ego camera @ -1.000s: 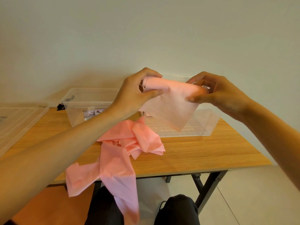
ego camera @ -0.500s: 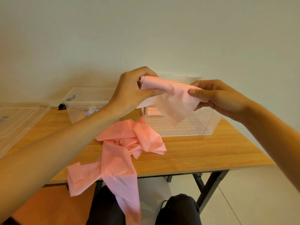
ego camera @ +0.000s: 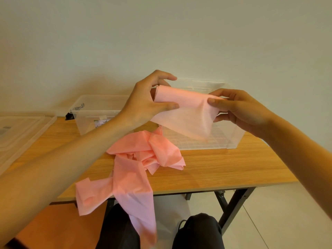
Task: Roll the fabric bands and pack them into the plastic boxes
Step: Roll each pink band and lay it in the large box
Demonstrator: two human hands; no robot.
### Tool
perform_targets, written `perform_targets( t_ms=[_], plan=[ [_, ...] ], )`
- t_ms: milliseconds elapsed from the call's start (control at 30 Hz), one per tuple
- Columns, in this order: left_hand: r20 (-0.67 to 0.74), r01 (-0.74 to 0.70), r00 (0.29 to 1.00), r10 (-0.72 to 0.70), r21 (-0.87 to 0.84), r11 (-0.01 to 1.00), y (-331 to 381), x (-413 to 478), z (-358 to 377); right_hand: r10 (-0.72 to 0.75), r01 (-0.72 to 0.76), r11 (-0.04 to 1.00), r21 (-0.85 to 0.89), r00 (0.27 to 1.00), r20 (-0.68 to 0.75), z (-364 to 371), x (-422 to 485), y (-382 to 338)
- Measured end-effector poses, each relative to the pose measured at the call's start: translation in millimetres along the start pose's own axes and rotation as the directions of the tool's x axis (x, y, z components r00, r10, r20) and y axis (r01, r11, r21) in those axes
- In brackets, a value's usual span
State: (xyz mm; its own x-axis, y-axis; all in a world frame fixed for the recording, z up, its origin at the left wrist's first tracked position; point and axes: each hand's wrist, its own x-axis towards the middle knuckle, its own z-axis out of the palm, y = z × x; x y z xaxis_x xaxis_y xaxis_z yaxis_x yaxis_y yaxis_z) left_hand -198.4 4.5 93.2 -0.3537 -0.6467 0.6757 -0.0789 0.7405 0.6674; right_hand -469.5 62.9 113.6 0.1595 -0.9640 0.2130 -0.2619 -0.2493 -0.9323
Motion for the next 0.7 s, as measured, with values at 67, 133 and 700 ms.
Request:
perform_targets(
  t_ms=[67, 133, 700],
  plan=[
    [0.018, 0.013, 1.0, -0.013, -0.017, 1.0, -3.4, -1.2, 0.7, 0.023, -0.023, 1.0, 0.008, 1.0, -0.017, 2.2, -0.3, 4.0],
    [0.009, 0.014, 1.0, -0.014, -0.001, 1.0, -6.7, -1.7, 1.7, 0.019, -0.018, 1.0, 0.022, 0.999, -0.03, 4.6, -1.2, 6.2],
    [-0.081, 0.067, 0.995, -0.064, 0.027, 0.997, -13.8, -5.8, 9.2, -0.008, 0.004, 0.998, -0.063, 0.998, -0.055, 15.2, -0.2, 14.0]
  ],
)
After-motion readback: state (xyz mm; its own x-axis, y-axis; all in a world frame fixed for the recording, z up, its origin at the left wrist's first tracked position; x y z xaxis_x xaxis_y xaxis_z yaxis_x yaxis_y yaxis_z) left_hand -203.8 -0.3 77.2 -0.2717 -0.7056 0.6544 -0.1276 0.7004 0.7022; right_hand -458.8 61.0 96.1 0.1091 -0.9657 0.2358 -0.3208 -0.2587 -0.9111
